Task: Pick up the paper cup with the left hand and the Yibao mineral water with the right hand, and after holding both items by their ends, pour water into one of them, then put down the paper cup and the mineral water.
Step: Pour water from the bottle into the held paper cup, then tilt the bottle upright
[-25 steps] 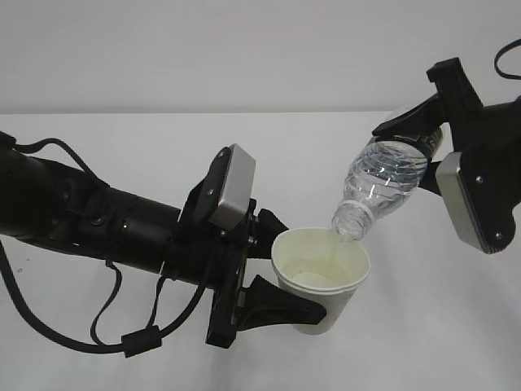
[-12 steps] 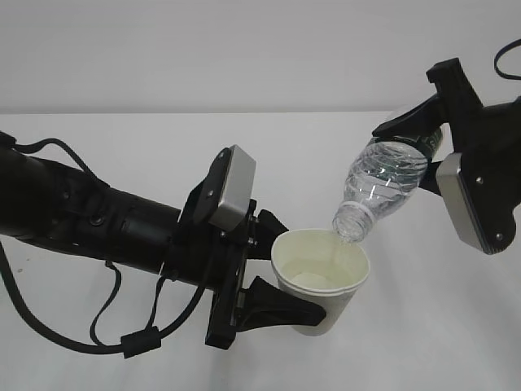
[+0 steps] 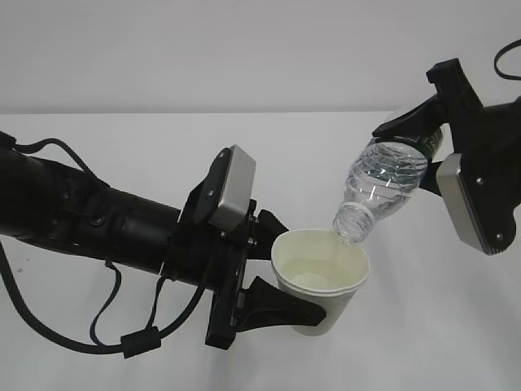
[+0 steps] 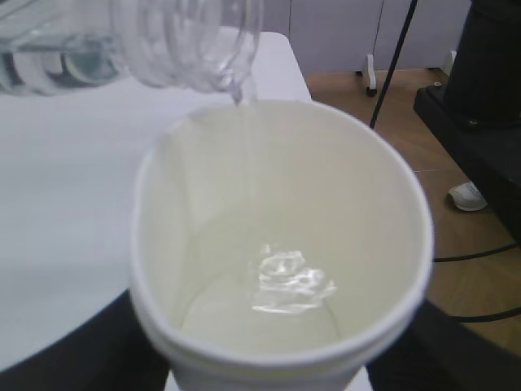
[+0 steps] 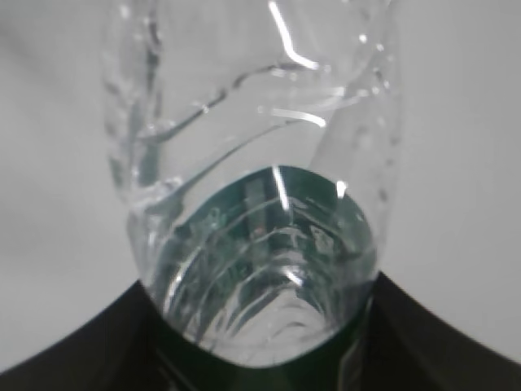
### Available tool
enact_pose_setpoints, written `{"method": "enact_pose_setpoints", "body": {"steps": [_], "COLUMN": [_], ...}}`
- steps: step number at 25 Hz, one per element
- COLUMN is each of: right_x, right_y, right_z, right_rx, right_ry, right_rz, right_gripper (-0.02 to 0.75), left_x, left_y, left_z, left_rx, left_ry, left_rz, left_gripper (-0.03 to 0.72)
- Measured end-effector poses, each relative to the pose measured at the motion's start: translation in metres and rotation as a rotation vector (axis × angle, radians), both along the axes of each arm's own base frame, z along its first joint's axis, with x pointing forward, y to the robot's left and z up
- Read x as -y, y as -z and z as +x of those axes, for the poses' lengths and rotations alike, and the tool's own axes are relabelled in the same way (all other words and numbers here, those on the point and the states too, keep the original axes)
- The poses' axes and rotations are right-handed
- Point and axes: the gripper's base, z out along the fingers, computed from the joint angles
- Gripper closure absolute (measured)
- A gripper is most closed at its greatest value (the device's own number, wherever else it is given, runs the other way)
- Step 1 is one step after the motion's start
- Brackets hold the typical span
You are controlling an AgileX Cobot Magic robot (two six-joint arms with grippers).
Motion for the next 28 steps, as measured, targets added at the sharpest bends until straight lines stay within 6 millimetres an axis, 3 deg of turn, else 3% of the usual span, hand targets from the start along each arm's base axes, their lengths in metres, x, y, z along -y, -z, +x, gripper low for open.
{"method": "enact_pose_setpoints", "body": {"steps": [28], "right_x": [-0.001], "right_y": [-0.0013], "right_z": [-0.0012], "right_rx": [0.006], "right_ry": [-0.009], "right_rz": [-0.007], "right_gripper": [0.302], "left_x": [0.0], "left_y": [0.0], "left_z": [0.0], "left_rx": [0.0], "left_ry": [0.0], "left_rz": [0.0], "left_gripper": [0.221]}}
